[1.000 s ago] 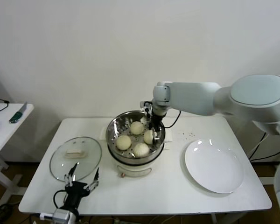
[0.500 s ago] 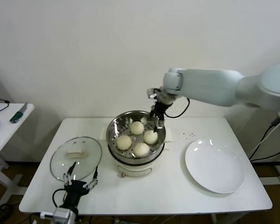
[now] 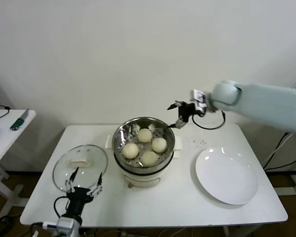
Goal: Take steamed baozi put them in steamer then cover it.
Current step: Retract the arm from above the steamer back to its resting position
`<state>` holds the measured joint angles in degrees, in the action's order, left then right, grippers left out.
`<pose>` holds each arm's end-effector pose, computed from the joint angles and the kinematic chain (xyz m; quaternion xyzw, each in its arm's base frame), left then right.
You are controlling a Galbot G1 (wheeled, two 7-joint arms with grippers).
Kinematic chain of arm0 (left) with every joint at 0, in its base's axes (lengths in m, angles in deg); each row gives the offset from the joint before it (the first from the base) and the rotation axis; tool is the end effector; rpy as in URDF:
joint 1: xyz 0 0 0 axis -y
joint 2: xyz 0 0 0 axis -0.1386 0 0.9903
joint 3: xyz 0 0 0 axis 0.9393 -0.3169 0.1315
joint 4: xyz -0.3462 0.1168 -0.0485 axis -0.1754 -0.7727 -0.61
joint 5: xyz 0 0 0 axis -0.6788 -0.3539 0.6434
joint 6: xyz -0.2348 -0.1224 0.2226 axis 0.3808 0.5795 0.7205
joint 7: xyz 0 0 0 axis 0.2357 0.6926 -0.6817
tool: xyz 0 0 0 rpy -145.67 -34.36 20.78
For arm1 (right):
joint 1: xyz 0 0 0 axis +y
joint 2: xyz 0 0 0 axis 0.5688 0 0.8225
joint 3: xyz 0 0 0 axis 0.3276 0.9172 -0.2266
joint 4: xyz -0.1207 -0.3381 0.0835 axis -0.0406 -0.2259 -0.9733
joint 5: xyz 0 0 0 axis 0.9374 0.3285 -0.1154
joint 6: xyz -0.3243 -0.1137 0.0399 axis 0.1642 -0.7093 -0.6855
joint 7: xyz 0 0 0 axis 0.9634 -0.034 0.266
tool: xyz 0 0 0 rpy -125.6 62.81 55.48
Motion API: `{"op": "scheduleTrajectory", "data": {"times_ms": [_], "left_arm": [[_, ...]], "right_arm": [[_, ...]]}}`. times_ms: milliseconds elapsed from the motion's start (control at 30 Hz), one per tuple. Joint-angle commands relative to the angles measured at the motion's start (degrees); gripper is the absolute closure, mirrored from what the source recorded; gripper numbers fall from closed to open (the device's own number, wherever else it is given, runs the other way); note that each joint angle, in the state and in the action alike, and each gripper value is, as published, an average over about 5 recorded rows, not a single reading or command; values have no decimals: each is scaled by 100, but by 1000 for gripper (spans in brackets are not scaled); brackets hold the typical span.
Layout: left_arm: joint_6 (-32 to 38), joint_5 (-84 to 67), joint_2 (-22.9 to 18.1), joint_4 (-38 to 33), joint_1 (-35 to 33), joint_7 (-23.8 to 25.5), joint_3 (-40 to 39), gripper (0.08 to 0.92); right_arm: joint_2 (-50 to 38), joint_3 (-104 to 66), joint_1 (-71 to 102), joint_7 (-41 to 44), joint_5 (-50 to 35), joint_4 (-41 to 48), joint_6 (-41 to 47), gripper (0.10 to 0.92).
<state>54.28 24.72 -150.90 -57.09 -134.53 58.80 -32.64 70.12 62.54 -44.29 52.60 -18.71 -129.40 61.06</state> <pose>0.1279 0.0494 -0.3250 -0.0151 -0.9852 -0.1555 0.0703 0.5419 -0.0813 -0.0697 0.5142 -0.7391 0.4048 0.1595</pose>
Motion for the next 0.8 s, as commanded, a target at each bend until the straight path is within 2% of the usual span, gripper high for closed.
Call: {"op": "scheduleTrajectory", "data": {"times_ms": [33, 300, 400, 533, 800], "left_arm": [[-37, 770, -220, -91, 195, -23, -121, 177], [-277, 1009, -205, -130, 213, -126, -63, 177], [-220, 1280, -186, -130, 151, -181, 40, 177], [-85, 2025, -172, -100, 135, -291, 127, 177], [-273, 3920, -28, -9, 248, -388, 109, 177]], "right_arm": [[-2327, -3916, 3841, -1748, 414, -1292, -617, 203], [-2547, -6007, 5834, -1892, 702, -1433, -887, 203], [-2426, -7340, 7132, -1875, 938, -1518, -921, 203], [-1720, -9577, 9176, -1737, 1548, -1667, -777, 203], [-427, -11257, 10721, -1682, 1817, -1884, -719, 203]]}}
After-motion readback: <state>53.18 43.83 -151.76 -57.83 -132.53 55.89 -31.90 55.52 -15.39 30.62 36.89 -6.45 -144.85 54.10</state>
